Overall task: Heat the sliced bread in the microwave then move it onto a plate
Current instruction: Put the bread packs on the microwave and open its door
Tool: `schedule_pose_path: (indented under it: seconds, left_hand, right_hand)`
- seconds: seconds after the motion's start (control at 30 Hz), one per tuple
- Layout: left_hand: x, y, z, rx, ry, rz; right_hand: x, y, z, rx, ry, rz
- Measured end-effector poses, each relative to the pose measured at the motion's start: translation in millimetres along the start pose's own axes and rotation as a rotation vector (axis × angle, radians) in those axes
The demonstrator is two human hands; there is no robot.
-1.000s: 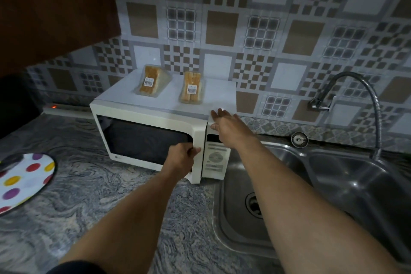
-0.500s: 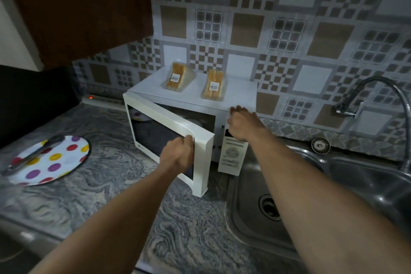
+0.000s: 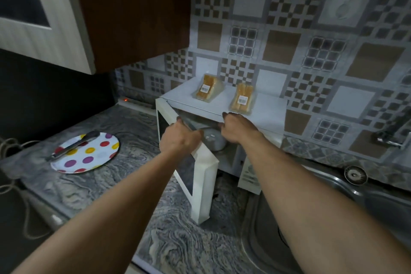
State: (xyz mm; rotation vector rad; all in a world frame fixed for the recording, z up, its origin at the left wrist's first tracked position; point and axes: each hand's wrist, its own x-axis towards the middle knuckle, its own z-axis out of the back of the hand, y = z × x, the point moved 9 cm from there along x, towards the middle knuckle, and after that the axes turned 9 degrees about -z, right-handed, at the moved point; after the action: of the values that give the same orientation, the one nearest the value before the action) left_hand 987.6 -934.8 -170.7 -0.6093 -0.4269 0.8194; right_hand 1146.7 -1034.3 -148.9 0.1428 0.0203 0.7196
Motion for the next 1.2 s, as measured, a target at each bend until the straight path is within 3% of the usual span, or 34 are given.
schedule_pose_path:
  seconds: [0.23, 0.5, 0.7, 0.97, 1.1, 1.2]
  left_hand:
    - [8, 18, 35, 0.093, 0.11, 0.04]
    - [50, 69, 42, 0.255, 0.331, 0.048]
    - [68, 85, 53, 0.441, 0.372, -0.019]
    - [101, 100, 46, 0.51, 0.407, -0.163]
    - [119, 98, 37, 0.465, 0.373, -0.167]
    - [127, 79, 36, 0.46, 0.261, -0.245]
  right_hand:
    - [23, 44, -17, -0.057, 0.073, 0.04]
    - [33, 64, -41, -0.09, 0.091, -0.077]
    - [33, 63, -47, -0.102, 0.05, -0.136]
    - [30, 70, -48, -0.095, 0.025, -0.207]
    - [24, 72, -39, -0.018, 0.027, -0.245]
    - [13, 74, -17, 0.067, -0.098, -0.249]
